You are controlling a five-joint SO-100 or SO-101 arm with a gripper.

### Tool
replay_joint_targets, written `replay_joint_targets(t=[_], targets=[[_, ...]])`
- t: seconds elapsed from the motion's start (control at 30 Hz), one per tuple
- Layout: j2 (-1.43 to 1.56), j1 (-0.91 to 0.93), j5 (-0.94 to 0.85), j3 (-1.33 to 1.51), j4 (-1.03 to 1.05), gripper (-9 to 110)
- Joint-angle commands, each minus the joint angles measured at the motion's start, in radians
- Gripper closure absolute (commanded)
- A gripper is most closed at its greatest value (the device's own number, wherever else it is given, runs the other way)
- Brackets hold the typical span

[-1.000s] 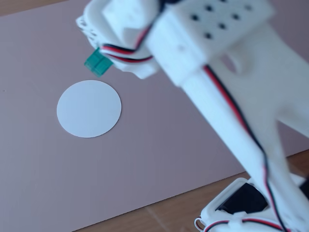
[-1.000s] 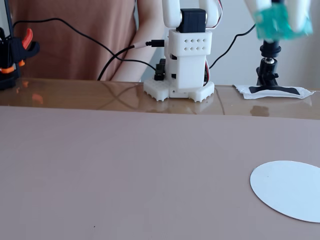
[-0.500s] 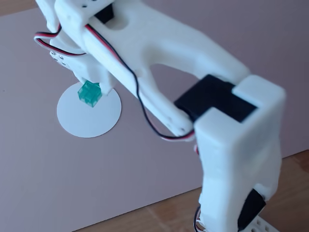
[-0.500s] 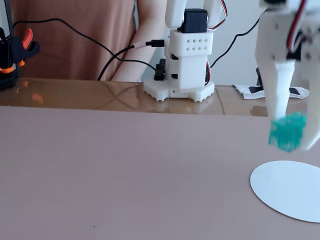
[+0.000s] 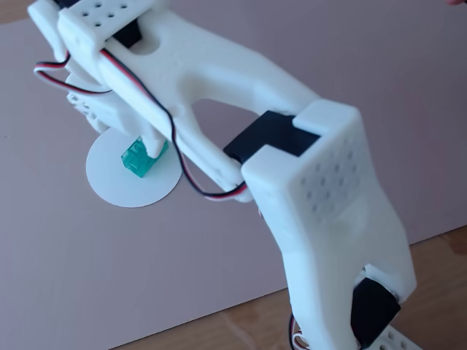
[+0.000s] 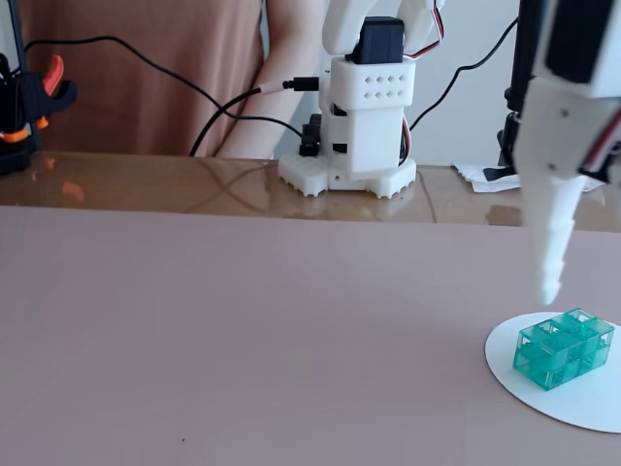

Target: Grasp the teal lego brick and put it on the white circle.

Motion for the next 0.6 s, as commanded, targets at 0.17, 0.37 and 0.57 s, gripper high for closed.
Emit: replay_joint_targets(t=[0.17, 0.37, 0.57], targets=[[0.140, -0.017, 0.003, 0.035, 0.008, 73], [0.420, -0.021, 0.049, 0.133, 0.005, 101], [0.853, 0.075, 0.104, 0.400, -0.120, 102]])
